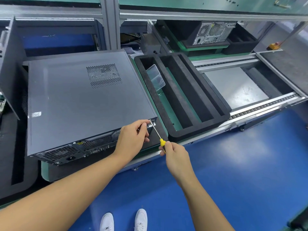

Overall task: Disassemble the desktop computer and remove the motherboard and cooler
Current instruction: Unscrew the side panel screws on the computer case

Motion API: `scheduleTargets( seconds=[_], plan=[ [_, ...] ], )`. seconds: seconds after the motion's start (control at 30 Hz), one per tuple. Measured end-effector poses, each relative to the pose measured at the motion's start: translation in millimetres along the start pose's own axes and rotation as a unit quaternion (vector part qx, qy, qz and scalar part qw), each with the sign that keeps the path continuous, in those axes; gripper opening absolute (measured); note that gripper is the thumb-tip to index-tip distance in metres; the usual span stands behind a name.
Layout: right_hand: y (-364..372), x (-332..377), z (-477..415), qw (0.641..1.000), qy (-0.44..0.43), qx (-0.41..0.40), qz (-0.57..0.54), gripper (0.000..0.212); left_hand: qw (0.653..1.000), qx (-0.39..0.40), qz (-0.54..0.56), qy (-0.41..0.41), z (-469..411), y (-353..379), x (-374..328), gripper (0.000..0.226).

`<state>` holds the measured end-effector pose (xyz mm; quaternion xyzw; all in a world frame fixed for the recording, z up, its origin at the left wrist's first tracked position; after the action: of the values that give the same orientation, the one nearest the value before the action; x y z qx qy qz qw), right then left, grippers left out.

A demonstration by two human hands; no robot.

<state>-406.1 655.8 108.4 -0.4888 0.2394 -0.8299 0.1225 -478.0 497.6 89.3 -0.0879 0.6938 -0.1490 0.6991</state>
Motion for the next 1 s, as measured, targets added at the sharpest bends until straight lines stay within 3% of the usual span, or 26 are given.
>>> scheduleTargets(
  seconds=[0.23,0.33,0.4,0.5,0.67,0.8,0.9,1.0],
  plan=[
    [-3.9,4.1,1.4,0.996,-0.075,-0.041,-0.002,0.016,1.0,-0.003,0.0,0.0,-0.3,0.4,-0.2,0.027],
    [1.1,9.1,1.1,0.994,-0.102,-0.042,0.025,0.022,1.0,-0.003,-0.006,0.002,0.5,-0.1,-1.6,0.027],
    [2.6,9.6,-1.1,0.998,-0.066,-0.021,0.013,0.019,1.0,0.0,-0.005,0.001,0.6,-0.4,-2.2,0.027],
    [2.6,9.3,-2.4,0.999,0.009,0.041,0.014,0.036,1.0,0.001,-0.006,-0.002,0.4,-0.7,-2.8,0.027],
    [-1.3,7.5,-3.7,0.997,-0.063,0.023,0.027,0.018,1.0,-0.001,-0.008,0.002,1.2,-1.2,-3.7,0.027],
    [0.9,10.3,-4.3,0.995,-0.088,0.003,0.043,0.021,1.0,-0.002,-0.019,0.007,0.9,-1.9,-5.3,0.027],
    [0.2,13.4,-3.5,0.999,-0.047,0.011,0.022,0.016,1.0,-0.001,-0.017,0.008,1.3,-2.7,-6.8,0.027],
    [-0.8,11.8,-3.8,0.999,-0.003,0.036,0.029,0.031,1.0,-0.005,-0.025,0.011,1.3,-3.0,-7.2,0.027]
  ],
)
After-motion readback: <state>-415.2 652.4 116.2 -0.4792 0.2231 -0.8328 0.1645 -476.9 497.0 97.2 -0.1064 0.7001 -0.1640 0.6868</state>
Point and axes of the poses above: each hand's wrist, its own z-axis away from the middle knuckle, its own y-axis out of the palm, x = y × z, the point moved 3 cm from there along -z, towards the middle knuckle, and after that the axes turned 1 degree about x, right-handed, at the moved point
